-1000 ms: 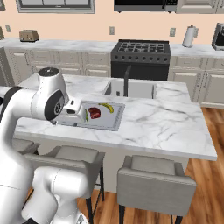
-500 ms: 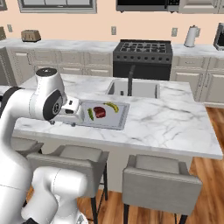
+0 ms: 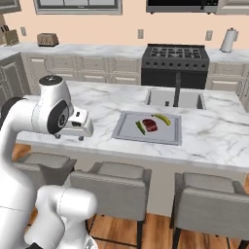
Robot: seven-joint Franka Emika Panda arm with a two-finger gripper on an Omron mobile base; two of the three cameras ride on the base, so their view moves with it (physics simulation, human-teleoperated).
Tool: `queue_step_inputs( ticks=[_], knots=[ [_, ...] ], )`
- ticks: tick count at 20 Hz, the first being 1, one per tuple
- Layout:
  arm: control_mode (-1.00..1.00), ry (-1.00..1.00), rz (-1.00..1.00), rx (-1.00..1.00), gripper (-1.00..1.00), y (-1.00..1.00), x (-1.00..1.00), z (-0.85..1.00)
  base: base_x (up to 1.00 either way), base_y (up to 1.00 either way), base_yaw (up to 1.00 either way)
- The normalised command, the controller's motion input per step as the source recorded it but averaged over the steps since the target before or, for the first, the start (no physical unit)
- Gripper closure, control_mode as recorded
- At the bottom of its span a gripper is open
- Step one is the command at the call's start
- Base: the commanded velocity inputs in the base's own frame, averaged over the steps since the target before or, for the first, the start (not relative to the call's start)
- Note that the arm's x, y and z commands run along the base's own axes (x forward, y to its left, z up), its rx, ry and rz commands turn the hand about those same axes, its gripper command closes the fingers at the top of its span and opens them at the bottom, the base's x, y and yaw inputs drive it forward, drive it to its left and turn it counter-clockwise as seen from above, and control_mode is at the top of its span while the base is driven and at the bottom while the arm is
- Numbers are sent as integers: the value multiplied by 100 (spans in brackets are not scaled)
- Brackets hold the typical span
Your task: Create a steak meal by picking up the steak and asparagus from the tray and placing them on the plate. Leave the banana on the tray.
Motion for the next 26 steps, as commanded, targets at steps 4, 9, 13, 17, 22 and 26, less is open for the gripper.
queue_step_inputs(
  ticks=[4,9,13,17,22,26],
  knots=[
    [100,0,0,0,-100,0,0,0,6,63,0],
    [100,0,0,0,-100,0,0,0,29,30,0],
    [100,0,0,0,-100,0,0,0,50,4,0],
    [100,0,0,0,-100,0,0,0,57,0,0],
    [100,0,0,0,-100,0,0,0,56,5,-1],
    [100,0,0,0,-100,0,0,0,54,12,-5]
  ],
)
